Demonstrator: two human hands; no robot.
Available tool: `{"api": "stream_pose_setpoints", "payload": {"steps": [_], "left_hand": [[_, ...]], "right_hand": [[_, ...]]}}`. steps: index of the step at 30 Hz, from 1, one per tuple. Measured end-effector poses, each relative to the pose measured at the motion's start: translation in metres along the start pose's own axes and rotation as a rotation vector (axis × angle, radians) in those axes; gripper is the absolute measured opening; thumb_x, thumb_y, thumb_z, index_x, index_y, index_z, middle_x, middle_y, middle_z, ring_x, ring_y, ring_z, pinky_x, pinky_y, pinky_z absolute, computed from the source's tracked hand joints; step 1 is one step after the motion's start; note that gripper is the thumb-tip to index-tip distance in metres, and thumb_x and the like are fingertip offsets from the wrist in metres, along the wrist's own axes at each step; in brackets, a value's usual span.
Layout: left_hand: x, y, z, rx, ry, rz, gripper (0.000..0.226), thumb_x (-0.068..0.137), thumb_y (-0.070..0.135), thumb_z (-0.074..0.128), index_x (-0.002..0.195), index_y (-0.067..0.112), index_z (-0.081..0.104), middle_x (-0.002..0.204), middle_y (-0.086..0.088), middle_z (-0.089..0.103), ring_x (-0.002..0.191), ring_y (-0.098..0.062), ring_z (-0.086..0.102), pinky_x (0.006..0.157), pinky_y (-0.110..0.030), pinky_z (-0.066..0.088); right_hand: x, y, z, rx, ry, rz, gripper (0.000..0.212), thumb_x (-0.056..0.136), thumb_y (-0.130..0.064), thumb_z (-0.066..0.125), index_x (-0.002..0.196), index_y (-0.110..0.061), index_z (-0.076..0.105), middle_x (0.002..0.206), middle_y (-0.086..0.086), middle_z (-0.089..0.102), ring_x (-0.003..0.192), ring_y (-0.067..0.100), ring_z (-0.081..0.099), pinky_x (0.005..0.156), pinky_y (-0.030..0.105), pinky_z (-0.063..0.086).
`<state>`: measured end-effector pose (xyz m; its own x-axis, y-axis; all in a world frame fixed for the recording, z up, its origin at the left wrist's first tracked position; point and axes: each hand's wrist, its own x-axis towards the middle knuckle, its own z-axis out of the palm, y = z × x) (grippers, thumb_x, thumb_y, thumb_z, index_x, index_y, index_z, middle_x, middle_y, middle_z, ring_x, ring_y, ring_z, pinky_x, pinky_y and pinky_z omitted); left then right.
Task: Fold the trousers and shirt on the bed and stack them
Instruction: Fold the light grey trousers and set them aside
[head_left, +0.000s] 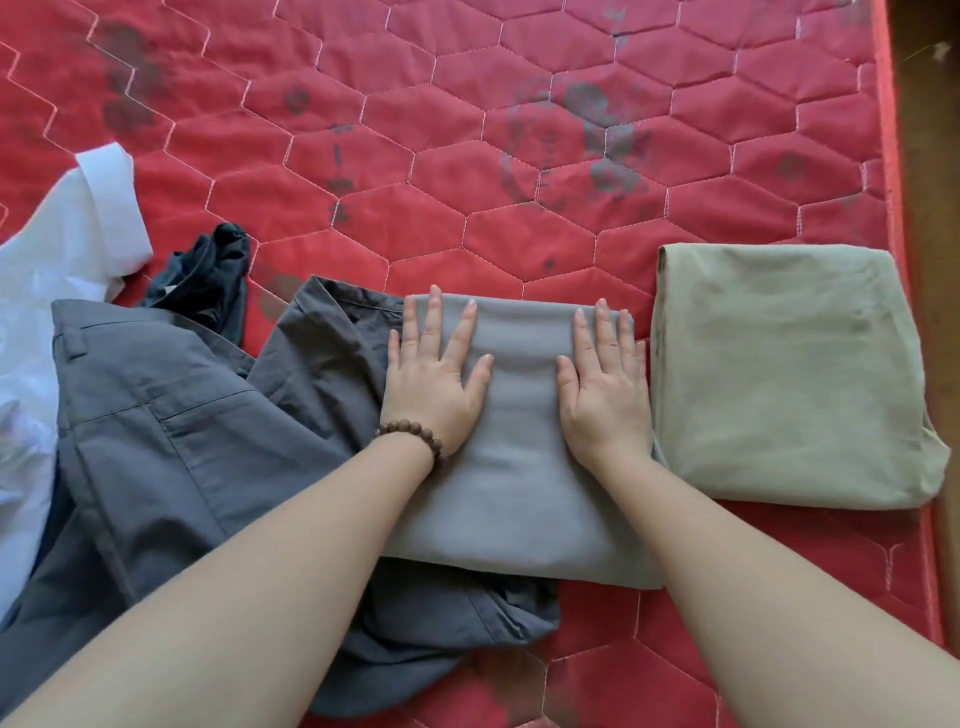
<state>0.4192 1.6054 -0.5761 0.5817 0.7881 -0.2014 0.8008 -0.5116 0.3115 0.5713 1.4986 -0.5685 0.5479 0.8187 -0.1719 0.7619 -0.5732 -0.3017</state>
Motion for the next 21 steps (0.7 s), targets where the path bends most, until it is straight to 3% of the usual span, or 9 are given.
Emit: {"api": "stream_pose_setpoints", "payload": {"steps": [2,6,10,13,18,21], "left_hand": [[0.001,-0.003,-0.009,-0.060,-0.057,0.001,0.060,0.099,0.043,0.033,0.152,0.031,0.007,0.160,-0.003,-0.010,0.146,-0.024,-0.015,0.118,-0.047,-0.005],[-0.037,0.008,-0.018,0.123,-0.026,0.040,0.063,0.094,0.035,0.034,0.152,0.024,0.013,0.161,-0.007,0.002,0.147,-0.027,-0.005,0.116,-0.048,-0.005],[-0.104,0.027,0.001,0.211,-0.080,0.125,0.061,0.092,0.039,0.018,0.151,0.022,0.021,0.159,-0.006,0.015,0.147,-0.030,0.010,0.116,-0.052,0.007],[-0.123,0.027,0.014,0.262,-0.046,0.107,0.057,0.095,0.039,0.020,0.149,0.021,0.026,0.156,-0.005,0.023,0.144,-0.030,0.020,0.116,-0.054,0.017],[-0.121,0.019,0.019,0.264,-0.051,0.110,0.059,0.093,0.044,0.024,0.151,0.029,0.020,0.158,0.000,0.019,0.146,-0.031,0.011,0.114,-0.059,0.010],[-0.121,0.008,0.017,0.272,-0.035,0.112,0.065,0.088,0.054,0.032,0.149,0.037,0.022,0.159,0.001,0.019,0.146,-0.036,0.007,0.112,-0.065,0.006]], "right_hand": [[0.002,-0.002,-0.008,0.043,-0.061,0.011,0.056,0.103,-0.032,0.030,0.153,-0.018,0.011,0.162,0.000,-0.001,0.148,0.020,-0.008,0.118,0.036,-0.007],[-0.024,-0.017,-0.016,-0.052,-0.009,-0.067,0.054,0.101,-0.024,0.034,0.151,-0.008,0.020,0.161,0.007,0.008,0.149,0.022,0.001,0.118,0.041,-0.006],[-0.092,-0.043,0.008,-0.112,-0.078,-0.218,0.054,0.096,-0.024,0.037,0.147,-0.006,0.032,0.157,0.010,0.022,0.147,0.024,0.014,0.119,0.051,0.007],[-0.114,-0.041,0.025,-0.139,-0.086,-0.172,0.055,0.095,-0.027,0.030,0.147,-0.009,0.034,0.156,0.006,0.026,0.145,0.020,0.020,0.118,0.051,0.015],[-0.108,-0.027,0.028,-0.185,-0.086,-0.149,0.060,0.093,-0.046,0.032,0.150,-0.031,0.025,0.159,-0.001,0.016,0.148,0.021,0.010,0.117,0.056,0.003],[-0.110,0.003,0.019,-0.189,-0.075,-0.180,0.065,0.090,-0.057,0.034,0.150,-0.035,0.022,0.160,0.001,0.013,0.148,0.023,0.008,0.118,0.052,0.006]]}}
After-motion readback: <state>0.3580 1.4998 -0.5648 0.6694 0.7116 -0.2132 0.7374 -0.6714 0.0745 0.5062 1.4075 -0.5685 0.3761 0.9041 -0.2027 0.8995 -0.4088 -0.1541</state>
